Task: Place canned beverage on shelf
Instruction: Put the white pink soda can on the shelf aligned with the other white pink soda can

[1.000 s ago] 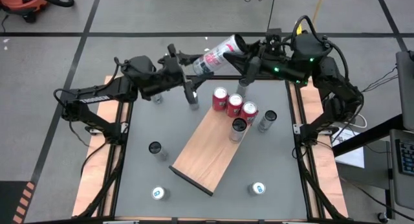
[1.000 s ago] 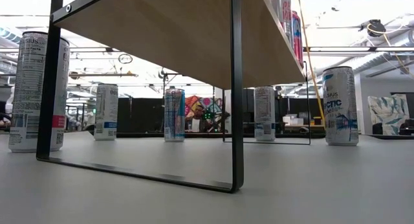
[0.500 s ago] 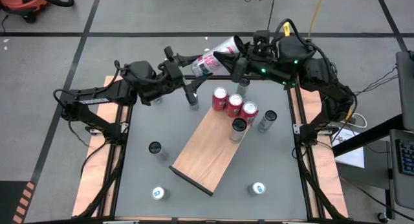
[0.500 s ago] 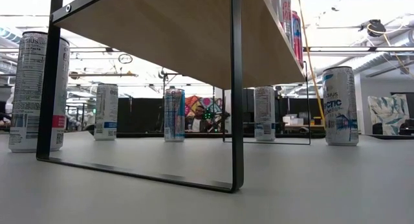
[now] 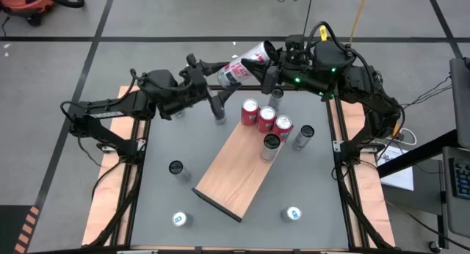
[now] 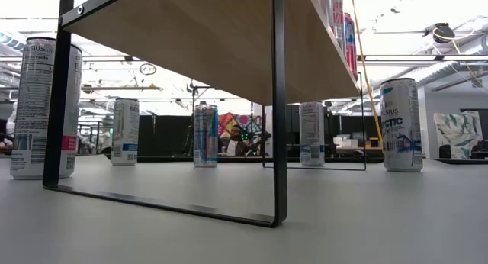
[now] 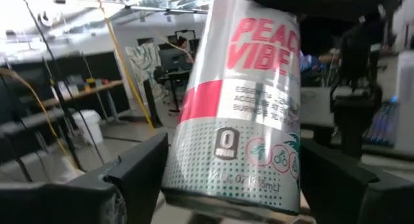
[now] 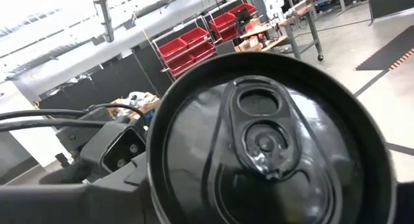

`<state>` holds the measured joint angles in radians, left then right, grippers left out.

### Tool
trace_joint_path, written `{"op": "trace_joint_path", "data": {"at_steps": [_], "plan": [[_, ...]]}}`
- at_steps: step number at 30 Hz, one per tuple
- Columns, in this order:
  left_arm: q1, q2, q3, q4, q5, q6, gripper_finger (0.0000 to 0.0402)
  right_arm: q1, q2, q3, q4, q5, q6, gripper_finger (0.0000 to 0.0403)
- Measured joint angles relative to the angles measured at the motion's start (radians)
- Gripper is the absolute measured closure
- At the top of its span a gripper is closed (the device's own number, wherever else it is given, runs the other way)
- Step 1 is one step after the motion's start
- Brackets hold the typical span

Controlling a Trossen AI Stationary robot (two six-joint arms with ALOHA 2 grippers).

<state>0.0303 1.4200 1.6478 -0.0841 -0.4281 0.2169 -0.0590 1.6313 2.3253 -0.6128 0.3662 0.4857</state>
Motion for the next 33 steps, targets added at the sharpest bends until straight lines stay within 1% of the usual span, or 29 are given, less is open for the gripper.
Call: {"op": "trace_joint_path", "data": {"at_steps": [2,5,9,13,19,22,26,30,33], "plan": [[0.0,-0.001,0.001,0.001,0.013,-0.071,0.0072,-0.001,-0.005,0.0,-0.005,-0.001,-0.008,0.0162],[0.0,-0.009,0.002,0.005,0.063,-0.173,0.0051,-0.001,-0.009,0.0,-0.006,-0.001,-0.03,0.0166],[0.0,-0.011,0.003,-0.002,0.105,-0.272,0.0034,-0.001,-0.022,0.0,-0.027,-0.006,-0.052,0.0167],[0.005,-0.016,0.003,-0.001,0.16,-0.337,0.0031,-0.001,-0.035,0.0,-0.046,-0.017,-0.061,0.0166],[0.016,-0.033,0.001,-0.006,0.264,-0.429,0.0031,-0.02,-0.056,0.0,-0.09,-0.116,-0.064,0.0167],[0.032,-0.042,0.001,0.003,0.346,-0.495,0.0031,-0.031,-0.064,0.0,-0.125,-0.157,-0.07,0.0167],[0.073,-0.052,0.001,-0.003,0.482,-0.613,0.0031,-0.047,-0.065,0.0,-0.139,-0.247,-0.113,0.0167],[0.123,-0.058,0.0,-0.01,0.648,-0.729,0.0031,-0.067,-0.066,0.0,-0.14,-0.413,-0.157,0.0167],[0.156,-0.061,0.0,-0.018,0.746,-0.762,0.0031,-0.085,-0.067,0.0,-0.141,-0.54,-0.179,0.0167]]}}
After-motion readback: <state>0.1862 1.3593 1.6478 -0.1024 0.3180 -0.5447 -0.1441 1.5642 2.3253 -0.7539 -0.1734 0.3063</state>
